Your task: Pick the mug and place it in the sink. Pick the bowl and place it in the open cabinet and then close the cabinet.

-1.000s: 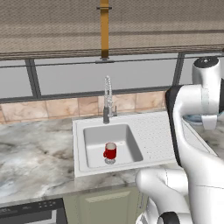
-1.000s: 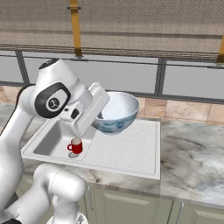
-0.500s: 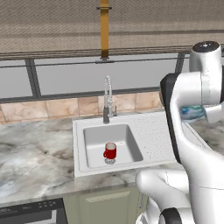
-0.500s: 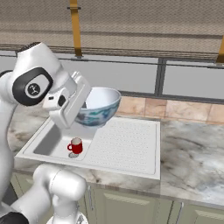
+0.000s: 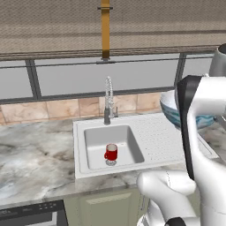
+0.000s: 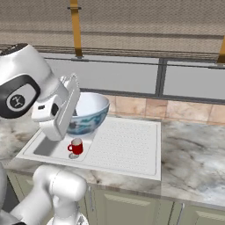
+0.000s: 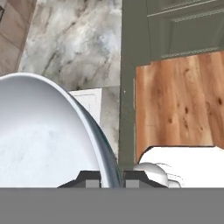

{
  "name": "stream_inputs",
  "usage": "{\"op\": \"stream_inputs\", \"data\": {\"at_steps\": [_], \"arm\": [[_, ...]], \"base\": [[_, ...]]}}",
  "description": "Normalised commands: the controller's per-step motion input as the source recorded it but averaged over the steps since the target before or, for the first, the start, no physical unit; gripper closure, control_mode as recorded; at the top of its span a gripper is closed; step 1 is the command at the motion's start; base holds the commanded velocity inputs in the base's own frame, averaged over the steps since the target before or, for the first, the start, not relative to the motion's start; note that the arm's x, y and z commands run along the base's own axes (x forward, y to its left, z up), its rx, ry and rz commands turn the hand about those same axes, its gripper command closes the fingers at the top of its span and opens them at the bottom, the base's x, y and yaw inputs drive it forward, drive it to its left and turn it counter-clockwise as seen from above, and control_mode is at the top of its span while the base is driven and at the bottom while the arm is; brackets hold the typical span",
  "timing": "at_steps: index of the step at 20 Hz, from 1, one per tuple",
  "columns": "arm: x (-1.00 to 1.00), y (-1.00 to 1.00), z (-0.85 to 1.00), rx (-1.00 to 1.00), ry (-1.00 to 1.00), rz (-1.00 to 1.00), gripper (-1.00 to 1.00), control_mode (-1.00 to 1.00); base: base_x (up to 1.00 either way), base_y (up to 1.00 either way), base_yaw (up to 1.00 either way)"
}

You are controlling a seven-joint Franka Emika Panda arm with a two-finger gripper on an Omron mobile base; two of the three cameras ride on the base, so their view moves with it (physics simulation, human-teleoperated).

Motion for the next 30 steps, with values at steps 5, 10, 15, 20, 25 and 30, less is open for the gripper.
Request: {"op": "stream_inputs", "data": {"at_steps": [5, 10, 15, 20, 25, 30], "arm": [[-0.25, 0.09, 0.00, 0.00, -0.01, 0.01, 1.00, 1.00], [0.00, 0.00, 0.00, 0.00, 0.00, 0.00, 1.00, 1.00], [0.00, 0.00, 0.00, 0.00, 0.00, 0.00, 1.00, 1.00], [0.00, 0.00, 0.00, 0.00, 0.00, 0.00, 1.00, 1.00], [0.00, 0.00, 0.00, 0.00, 0.00, 0.00, 1.00, 1.00], [0.00, 0.00, 0.00, 0.00, 0.00, 0.00, 1.00, 1.00]], "base": [[-0.43, 0.13, 0.00], [-0.91, 0.26, 0.00], [-1.00, 0.22, 0.00], [-1.00, 0.34, 0.00], [-0.91, 0.75, 0.01], [-0.61, 1.00, 0.00]]}}
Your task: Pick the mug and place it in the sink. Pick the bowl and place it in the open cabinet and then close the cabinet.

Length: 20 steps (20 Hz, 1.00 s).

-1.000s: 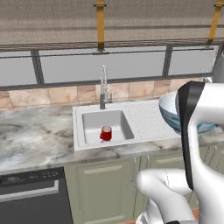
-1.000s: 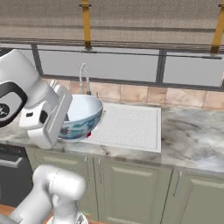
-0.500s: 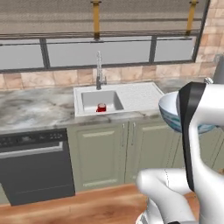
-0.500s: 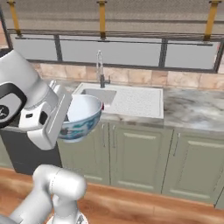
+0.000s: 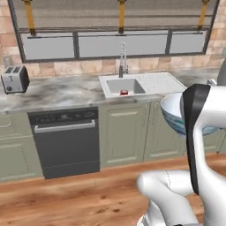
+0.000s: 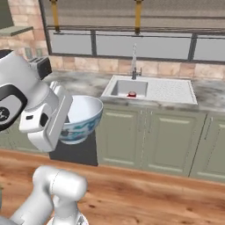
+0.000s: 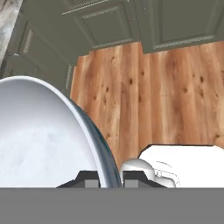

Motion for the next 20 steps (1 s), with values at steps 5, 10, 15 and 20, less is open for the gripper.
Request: {"op": "stream_inputs", "data": {"at_steps": [5, 10, 15, 20], "arm": [[0.00, 0.00, 0.00, 0.00, 0.00, 0.00, 1.00, 1.00], [0.00, 0.00, 0.00, 0.00, 0.00, 0.00, 1.00, 1.00], [0.00, 0.00, 0.00, 0.00, 0.00, 0.00, 1.00, 1.00], [0.00, 0.00, 0.00, 0.00, 0.00, 0.00, 1.00, 1.00]], "base": [[-0.52, 1.00, 0.00], [-0.53, 0.45, -0.13], [-0.05, 0.16, -0.45], [-0.10, 0.02, -0.65]]}}
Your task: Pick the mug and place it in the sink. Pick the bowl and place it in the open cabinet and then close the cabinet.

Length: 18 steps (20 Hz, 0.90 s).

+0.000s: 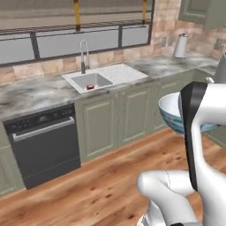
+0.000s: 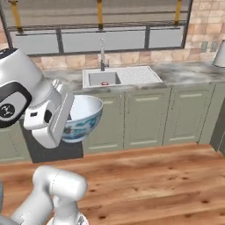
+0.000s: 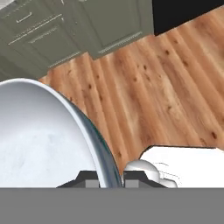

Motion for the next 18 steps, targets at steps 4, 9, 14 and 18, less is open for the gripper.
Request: {"op": "stream_inputs", "data": {"at_steps": [4, 9, 14, 18], "arm": [[0.00, 0.00, 0.00, 0.00, 0.00, 0.00, 1.00, 1.00], [0.00, 0.00, 0.00, 0.00, 0.00, 0.00, 1.00, 1.00], [0.00, 0.00, 0.00, 0.00, 0.00, 0.00, 1.00, 1.00], [0.00, 0.00, 0.00, 0.00, 0.00, 0.00, 1.00, 1.00]], "base": [[-0.07, 0.17, -0.66], [0.04, 0.47, -0.55], [0.40, 0.39, -0.47], [0.79, 0.40, -0.52]]}}
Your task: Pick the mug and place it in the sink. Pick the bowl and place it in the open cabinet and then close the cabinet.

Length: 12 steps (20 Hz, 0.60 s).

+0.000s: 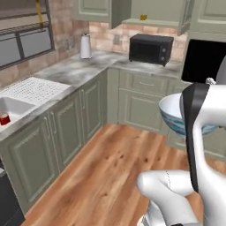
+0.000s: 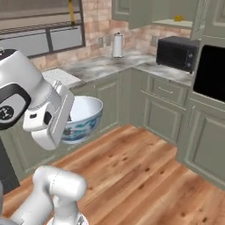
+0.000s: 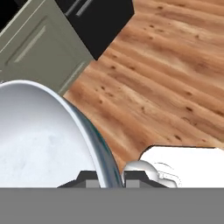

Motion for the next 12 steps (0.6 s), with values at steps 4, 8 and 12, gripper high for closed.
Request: {"op": "stream_inputs", "data": {"at_steps": [4, 8, 12], "arm": [[0.00, 0.00, 0.00, 0.00, 0.00, 0.00, 1.00, 1.00], [0.00, 0.00, 0.00, 0.00, 0.00, 0.00, 1.00, 1.00], [0.00, 0.00, 0.00, 0.00, 0.00, 0.00, 1.00, 1.00]], "base": [[0.84, 0.45, -0.49], [0.89, 0.00, -0.46], [0.88, -0.08, -0.39]]}}
